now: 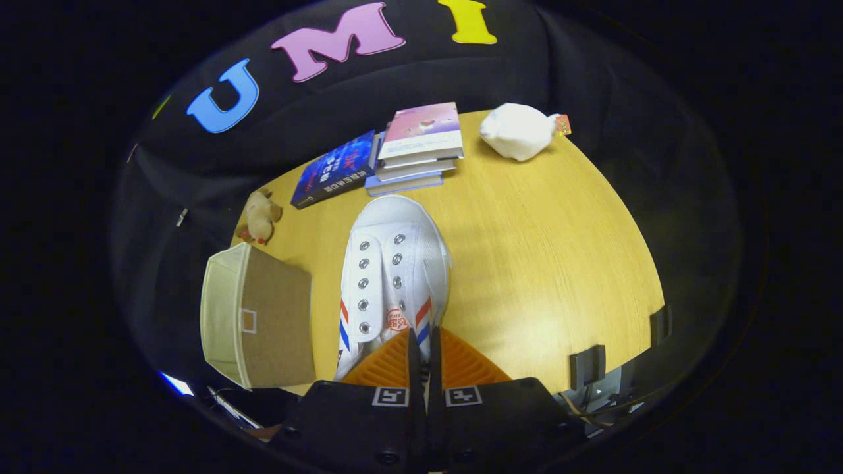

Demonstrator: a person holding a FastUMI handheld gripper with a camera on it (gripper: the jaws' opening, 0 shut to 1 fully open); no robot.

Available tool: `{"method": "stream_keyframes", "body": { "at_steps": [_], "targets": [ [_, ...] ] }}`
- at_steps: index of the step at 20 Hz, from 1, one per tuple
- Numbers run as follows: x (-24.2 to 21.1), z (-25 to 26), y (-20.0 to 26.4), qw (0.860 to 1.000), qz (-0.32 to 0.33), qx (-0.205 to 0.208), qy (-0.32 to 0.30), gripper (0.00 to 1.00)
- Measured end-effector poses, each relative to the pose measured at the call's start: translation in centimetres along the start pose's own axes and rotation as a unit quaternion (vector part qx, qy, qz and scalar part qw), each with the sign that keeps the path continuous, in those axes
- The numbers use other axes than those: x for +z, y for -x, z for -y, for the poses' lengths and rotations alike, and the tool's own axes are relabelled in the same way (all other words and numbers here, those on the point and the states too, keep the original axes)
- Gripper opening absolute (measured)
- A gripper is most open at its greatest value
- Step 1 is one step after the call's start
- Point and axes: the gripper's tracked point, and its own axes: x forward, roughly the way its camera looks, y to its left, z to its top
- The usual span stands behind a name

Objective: Open the storage box then place both shoes into the box .Put the left shoe in first, then the right shoe, with the right side of both shoes facing outward in a uniform manner.

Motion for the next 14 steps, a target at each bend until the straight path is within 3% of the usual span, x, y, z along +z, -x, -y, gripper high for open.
{"method": "stream_keyframes", "body": {
  "at_steps": [7,14],
  "targets": [
    [1.2,-11.6,3.2,0.997,0.021,0.064,0.027,0.05],
    [-0.5,-21.6,2.9,0.989,-0.01,0.133,0.057,0.05]
  ]
}}
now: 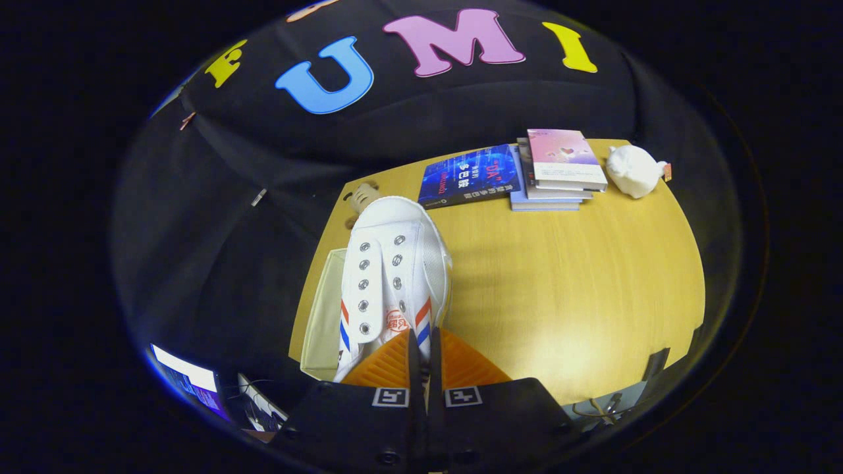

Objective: Open the storage box then place both shoes into the box .Put the left shoe in first, then the right shoe, with the right side of both shoes facing outward in a uniform manner.

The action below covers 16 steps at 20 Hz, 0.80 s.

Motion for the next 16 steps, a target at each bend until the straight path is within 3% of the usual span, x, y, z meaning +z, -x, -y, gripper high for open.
{"method": "stream_keyframes", "body": {
  "at_steps": [6,16],
  "targets": [
    [-1.9,-4.0,-4.3,0.999,-0.035,0.011,-0.007,0.05],
    [-5.6,-2.5,-10.6,0.994,-0.071,-0.079,-0.001,0.07]
  ]
}}
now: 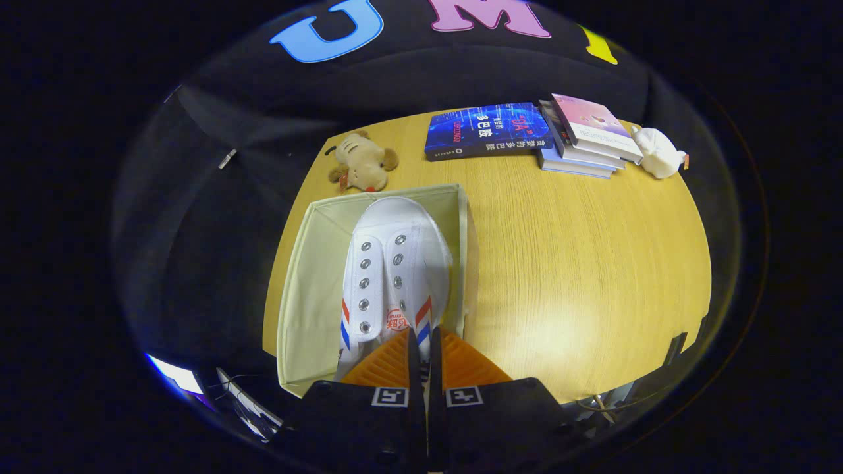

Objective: Open the storage box then place both shoes into the box .Put the left shoe in first, then the right shoe, with the right side of both shoes facing outward in a uniform manner.

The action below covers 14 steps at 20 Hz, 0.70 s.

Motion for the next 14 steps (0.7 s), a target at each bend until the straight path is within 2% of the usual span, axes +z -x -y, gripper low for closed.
{"method": "stream_keyframes", "body": {
  "at_steps": [6,8,9,10,11,14],
  "targets": [
    [-0.5,-0.8,-1.4,1.0,-0.001,-0.018,0.022,0.09],
    [-0.4,-2.4,-0.9,1.0,0.007,0.01,0.019,0.19],
    [0.1,-2.6,-0.3,1.0,0.018,0.014,0.022,0.34],
    [0.7,-2.6,0.3,0.999,0.031,0.015,0.03,0.38],
    [1.0,-2.4,1.0,0.998,0.042,0.012,0.042,0.57],
    [2.2,-1.6,3.6,0.994,0.083,0.004,0.067,0.82]
  ]
}}
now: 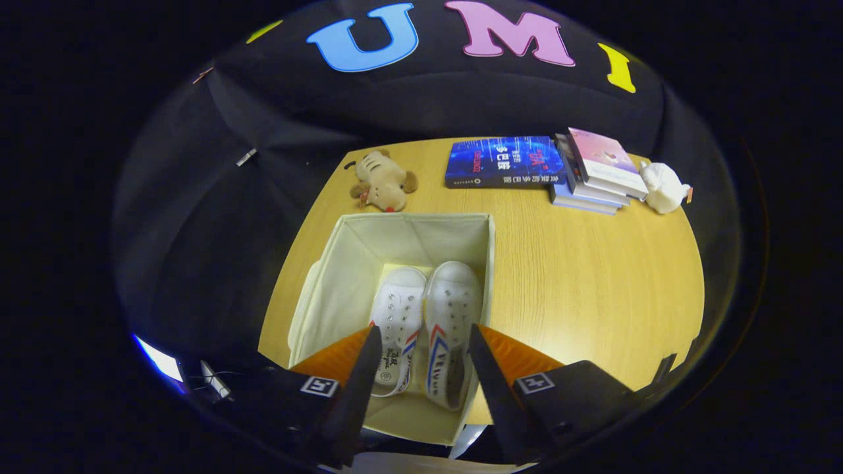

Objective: Open the storage box then place both shoes into the box .Put the left shoe in first, then the right shoe, with the right side of both shoes facing outward in a uniform manner.

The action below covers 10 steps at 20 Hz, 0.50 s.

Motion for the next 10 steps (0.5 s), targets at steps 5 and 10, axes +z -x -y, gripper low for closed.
{"method": "stream_keyframes", "body": {
  "at_steps": [5,10],
  "targets": [
    [1.9,3.7,3.9,0.997,0.058,-0.034,0.026,0.99],
    [4.7,7.2,8.2,0.989,0.128,-0.061,0.037,0.99]
  ]
}}
